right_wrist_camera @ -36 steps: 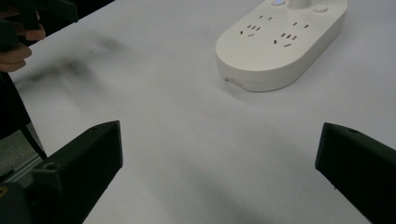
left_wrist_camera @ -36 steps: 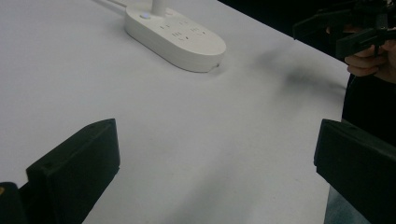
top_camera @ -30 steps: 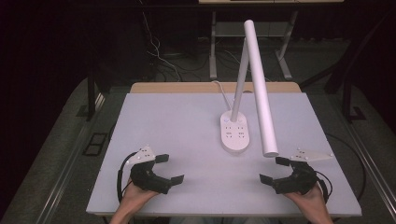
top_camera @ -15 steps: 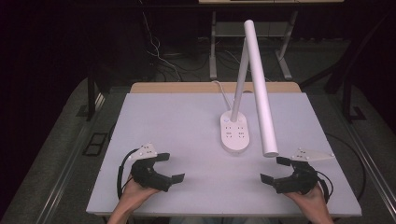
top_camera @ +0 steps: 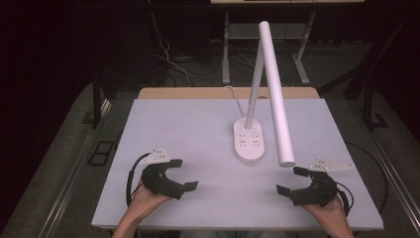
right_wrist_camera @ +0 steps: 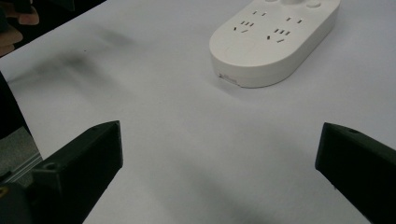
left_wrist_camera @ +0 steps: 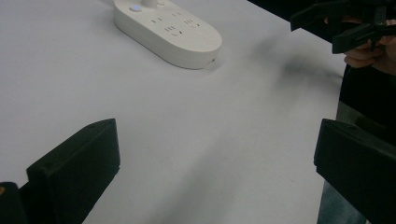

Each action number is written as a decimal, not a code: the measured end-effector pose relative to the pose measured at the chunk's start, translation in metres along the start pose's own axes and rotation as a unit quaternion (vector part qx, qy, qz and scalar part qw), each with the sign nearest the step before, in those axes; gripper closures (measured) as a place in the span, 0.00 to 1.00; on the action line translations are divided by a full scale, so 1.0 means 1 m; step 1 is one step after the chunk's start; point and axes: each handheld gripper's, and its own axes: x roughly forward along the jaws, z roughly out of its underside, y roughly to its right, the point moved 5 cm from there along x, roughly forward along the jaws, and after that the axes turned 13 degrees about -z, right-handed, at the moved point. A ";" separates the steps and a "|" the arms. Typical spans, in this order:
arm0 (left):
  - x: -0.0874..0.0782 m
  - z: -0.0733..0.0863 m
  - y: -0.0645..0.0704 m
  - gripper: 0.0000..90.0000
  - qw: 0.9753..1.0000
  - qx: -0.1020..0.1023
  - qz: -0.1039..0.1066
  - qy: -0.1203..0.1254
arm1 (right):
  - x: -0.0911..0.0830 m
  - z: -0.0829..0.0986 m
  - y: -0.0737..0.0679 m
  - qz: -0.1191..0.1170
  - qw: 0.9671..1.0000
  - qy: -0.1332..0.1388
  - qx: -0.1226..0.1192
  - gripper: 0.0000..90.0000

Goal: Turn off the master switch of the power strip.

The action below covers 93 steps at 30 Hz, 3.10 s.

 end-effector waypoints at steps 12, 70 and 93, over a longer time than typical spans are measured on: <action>0.005 -0.014 0.000 0.00 1.000 0.010 0.002 -0.005 | 0.000 0.000 0.001 0.002 1.000 0.000 0.002 0.00; 0.053 -0.082 -0.006 0.00 0.997 0.058 0.006 -0.043 | 0.001 0.002 0.000 -0.001 1.000 -0.007 0.000 0.00; 0.077 -0.110 -0.019 0.00 0.996 0.068 -0.002 -0.057 | 0.001 0.003 0.001 0.004 1.000 -0.004 -0.003 0.00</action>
